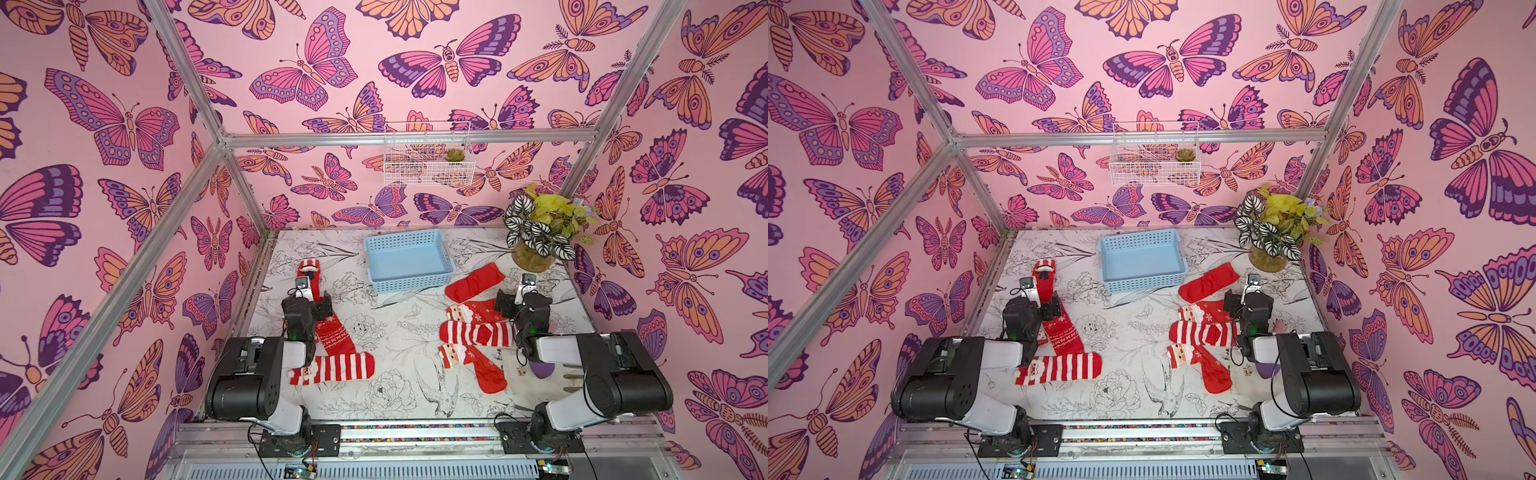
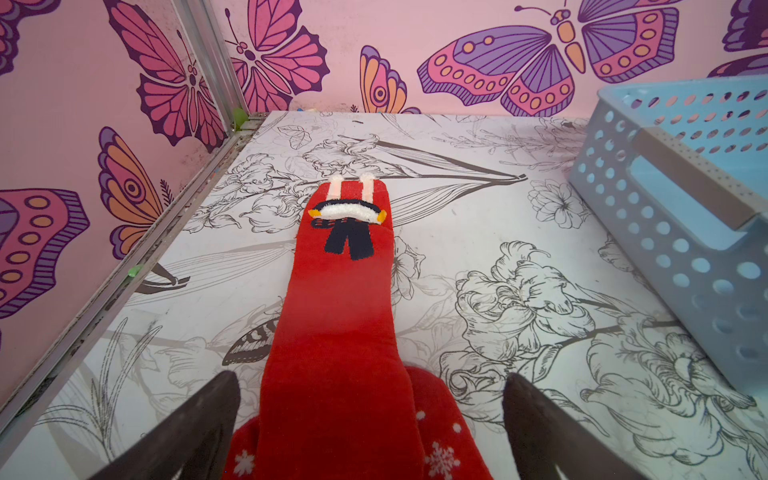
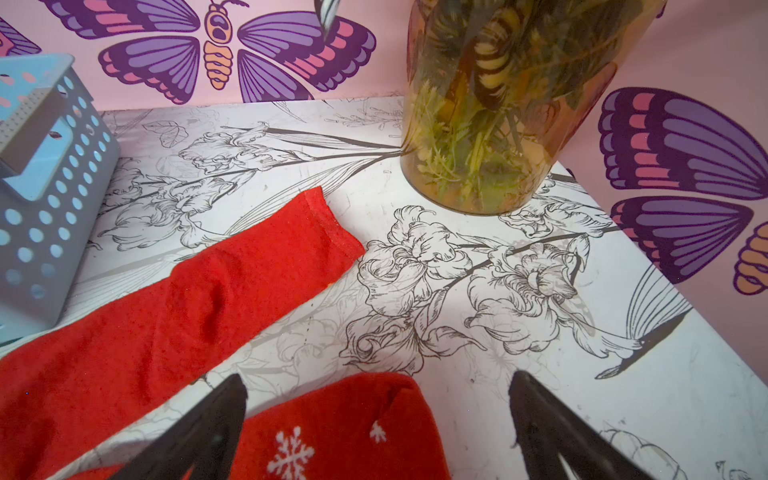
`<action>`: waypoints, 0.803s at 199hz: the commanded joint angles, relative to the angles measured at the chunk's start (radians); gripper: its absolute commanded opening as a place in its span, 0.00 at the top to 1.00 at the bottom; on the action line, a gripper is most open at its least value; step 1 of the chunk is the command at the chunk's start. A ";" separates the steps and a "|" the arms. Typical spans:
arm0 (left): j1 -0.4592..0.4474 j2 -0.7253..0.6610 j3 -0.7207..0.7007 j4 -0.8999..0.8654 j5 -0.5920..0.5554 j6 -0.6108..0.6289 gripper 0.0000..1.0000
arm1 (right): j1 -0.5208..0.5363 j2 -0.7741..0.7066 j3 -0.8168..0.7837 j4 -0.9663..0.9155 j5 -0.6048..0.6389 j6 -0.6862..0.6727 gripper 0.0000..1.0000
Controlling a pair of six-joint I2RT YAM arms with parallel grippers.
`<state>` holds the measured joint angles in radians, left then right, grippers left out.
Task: Place the socks together as a pair
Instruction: Pick up the sock from the center of the board.
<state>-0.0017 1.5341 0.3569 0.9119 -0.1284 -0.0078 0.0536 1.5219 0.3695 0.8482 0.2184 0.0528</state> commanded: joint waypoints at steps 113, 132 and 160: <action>-0.092 -0.654 -0.102 -0.327 -0.076 -0.236 0.00 | -0.002 -0.524 0.159 -0.734 -0.026 0.370 0.01; -0.092 -0.841 -0.160 -0.413 -0.099 -0.462 0.00 | -0.017 -0.564 0.190 -0.864 -0.178 0.425 0.01; -0.070 -1.005 -0.234 -0.515 -0.057 -0.584 0.00 | -0.024 -0.592 0.180 -0.970 -0.206 0.558 0.01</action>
<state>-0.0898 0.6106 0.1654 0.6552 -0.2253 -0.3870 0.0399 0.9428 0.5514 0.1020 0.0860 0.4339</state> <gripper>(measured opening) 0.997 0.992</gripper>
